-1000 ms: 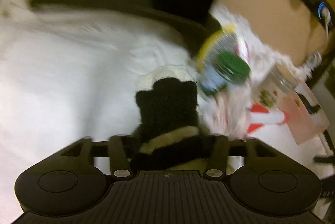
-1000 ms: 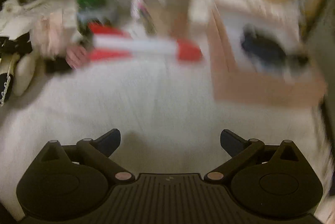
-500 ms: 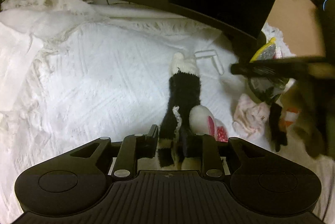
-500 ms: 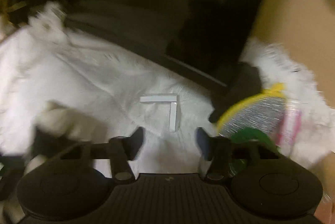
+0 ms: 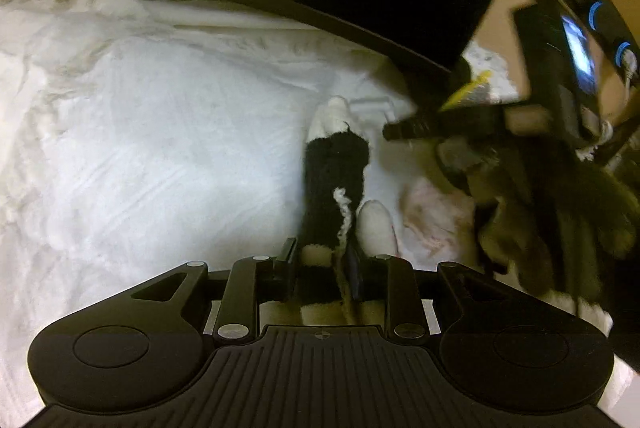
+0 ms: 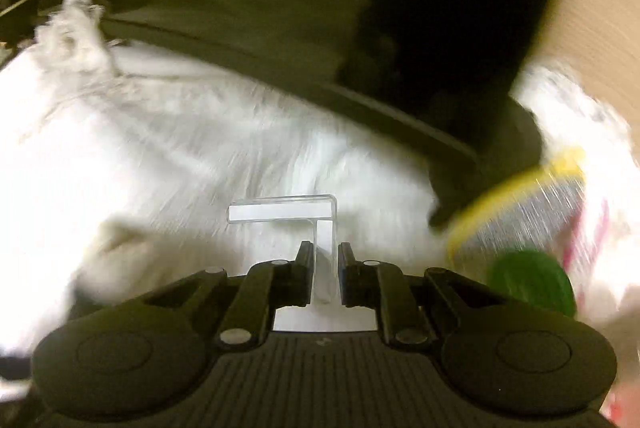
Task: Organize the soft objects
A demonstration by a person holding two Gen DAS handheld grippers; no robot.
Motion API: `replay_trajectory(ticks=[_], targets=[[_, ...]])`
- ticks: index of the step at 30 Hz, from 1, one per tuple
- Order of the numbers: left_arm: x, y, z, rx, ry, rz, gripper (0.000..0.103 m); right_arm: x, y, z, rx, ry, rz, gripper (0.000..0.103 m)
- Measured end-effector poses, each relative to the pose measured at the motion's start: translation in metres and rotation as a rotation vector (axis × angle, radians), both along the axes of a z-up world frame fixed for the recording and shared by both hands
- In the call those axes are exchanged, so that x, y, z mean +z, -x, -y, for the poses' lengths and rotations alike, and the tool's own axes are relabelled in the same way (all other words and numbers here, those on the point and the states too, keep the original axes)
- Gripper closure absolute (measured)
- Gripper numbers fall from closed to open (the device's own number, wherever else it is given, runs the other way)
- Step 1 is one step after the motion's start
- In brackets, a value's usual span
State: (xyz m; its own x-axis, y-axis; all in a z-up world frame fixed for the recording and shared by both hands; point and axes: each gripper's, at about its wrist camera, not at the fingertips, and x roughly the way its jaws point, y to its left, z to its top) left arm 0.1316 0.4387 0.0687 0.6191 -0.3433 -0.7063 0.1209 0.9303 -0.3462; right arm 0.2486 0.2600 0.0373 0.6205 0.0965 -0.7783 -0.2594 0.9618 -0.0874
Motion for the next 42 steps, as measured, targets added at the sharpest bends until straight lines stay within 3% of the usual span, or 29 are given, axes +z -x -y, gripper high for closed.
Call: replay_trajectory(ticks=[7,17,27,35,38,40,42], targets=[[0.0,-0.01,0.032,-0.091,-0.012,0.018,0.073,0.001,0.074,0.024,-0.02,0.083,0.062,0.09],[-0.01,-0.028,0.065,-0.149,-0.043,-0.02,0.05,0.018,0.098,0.062,-0.119,0.081,0.106,0.09],[-0.021,-0.041,0.079,-0.123,-0.048,-0.02,0.048,0.009,0.113,0.086,-0.171,0.067,0.076,0.091],[-0.02,-0.043,0.084,-0.099,-0.067,-0.043,0.047,0.023,0.139,0.118,-0.174,0.021,0.118,0.091],[-0.012,-0.036,0.078,-0.066,-0.084,-0.058,0.034,0.021,0.15,0.13,-0.157,0.022,0.115,0.091],[-0.004,-0.028,0.078,-0.03,-0.161,-0.017,0.023,0.015,0.154,0.135,-0.152,0.02,0.101,0.091],[-0.002,-0.03,0.08,-0.008,-0.215,-0.014,0.02,0.008,0.157,0.136,-0.145,0.01,0.08,0.091]])
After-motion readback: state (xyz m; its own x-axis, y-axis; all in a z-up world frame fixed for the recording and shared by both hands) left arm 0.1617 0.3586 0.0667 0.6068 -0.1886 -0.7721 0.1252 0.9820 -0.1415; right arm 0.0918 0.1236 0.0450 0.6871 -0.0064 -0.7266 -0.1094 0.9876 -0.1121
